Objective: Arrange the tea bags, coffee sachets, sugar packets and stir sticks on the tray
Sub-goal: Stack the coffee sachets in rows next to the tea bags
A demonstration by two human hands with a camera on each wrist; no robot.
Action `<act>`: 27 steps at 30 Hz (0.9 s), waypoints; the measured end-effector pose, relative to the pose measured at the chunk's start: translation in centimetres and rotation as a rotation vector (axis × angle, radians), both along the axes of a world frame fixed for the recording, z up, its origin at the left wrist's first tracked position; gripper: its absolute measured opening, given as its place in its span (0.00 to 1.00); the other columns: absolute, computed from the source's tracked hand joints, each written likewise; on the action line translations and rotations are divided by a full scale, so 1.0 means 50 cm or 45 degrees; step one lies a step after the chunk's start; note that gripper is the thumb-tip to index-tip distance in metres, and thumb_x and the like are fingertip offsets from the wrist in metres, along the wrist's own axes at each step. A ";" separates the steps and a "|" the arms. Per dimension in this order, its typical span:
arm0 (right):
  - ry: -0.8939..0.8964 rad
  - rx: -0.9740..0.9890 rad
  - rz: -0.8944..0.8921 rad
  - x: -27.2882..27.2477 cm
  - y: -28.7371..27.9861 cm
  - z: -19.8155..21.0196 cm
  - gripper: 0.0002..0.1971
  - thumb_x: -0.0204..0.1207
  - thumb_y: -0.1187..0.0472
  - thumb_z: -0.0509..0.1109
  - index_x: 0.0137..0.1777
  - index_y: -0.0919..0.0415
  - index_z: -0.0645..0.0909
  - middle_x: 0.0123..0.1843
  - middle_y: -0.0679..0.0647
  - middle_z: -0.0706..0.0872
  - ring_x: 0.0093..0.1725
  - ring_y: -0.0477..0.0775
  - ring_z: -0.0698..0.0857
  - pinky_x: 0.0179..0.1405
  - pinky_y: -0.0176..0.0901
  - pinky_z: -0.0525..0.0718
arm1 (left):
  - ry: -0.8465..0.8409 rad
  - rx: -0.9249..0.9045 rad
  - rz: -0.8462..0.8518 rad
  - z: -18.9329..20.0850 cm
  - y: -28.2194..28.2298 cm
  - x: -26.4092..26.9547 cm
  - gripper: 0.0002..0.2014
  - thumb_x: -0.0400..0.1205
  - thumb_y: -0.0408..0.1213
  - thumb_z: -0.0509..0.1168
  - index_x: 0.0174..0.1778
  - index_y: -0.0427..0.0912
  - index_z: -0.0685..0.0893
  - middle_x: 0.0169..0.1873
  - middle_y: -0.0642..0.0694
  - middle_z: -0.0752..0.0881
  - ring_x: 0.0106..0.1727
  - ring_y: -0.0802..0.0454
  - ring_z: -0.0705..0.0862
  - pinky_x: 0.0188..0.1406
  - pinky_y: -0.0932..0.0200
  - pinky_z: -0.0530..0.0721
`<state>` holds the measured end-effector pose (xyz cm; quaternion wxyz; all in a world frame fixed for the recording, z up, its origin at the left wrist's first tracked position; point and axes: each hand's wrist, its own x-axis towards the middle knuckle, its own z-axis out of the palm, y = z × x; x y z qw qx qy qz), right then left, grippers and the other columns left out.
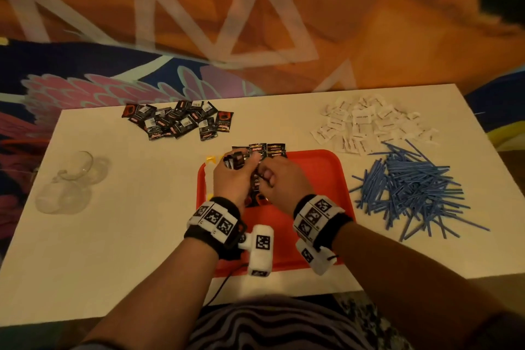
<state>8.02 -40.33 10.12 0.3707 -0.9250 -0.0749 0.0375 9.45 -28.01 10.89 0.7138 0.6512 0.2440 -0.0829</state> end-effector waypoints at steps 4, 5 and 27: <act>-0.008 0.101 -0.063 -0.002 -0.018 0.009 0.06 0.72 0.54 0.78 0.43 0.56 0.87 0.40 0.45 0.76 0.39 0.45 0.76 0.43 0.39 0.77 | -0.011 0.005 0.110 0.001 0.002 0.011 0.10 0.79 0.32 0.74 0.47 0.54 0.90 0.50 0.42 0.92 0.50 0.48 0.90 0.60 0.46 0.87; 0.003 0.134 -0.127 0.001 -0.023 0.009 0.08 0.71 0.51 0.79 0.41 0.55 0.86 0.42 0.47 0.78 0.40 0.45 0.77 0.43 0.39 0.77 | -0.024 0.019 0.079 0.003 0.004 0.011 0.11 0.78 0.32 0.74 0.46 0.56 0.91 0.51 0.42 0.92 0.50 0.49 0.89 0.61 0.47 0.86; 0.480 0.474 -0.247 0.009 -0.055 -0.004 0.05 0.70 0.61 0.81 0.40 0.51 0.88 0.38 0.51 0.92 0.39 0.50 0.90 0.47 0.50 0.90 | 0.203 -0.295 -0.193 -0.024 0.026 0.018 0.13 0.82 0.31 0.70 0.62 0.38 0.88 0.54 0.35 0.91 0.50 0.39 0.91 0.44 0.47 0.90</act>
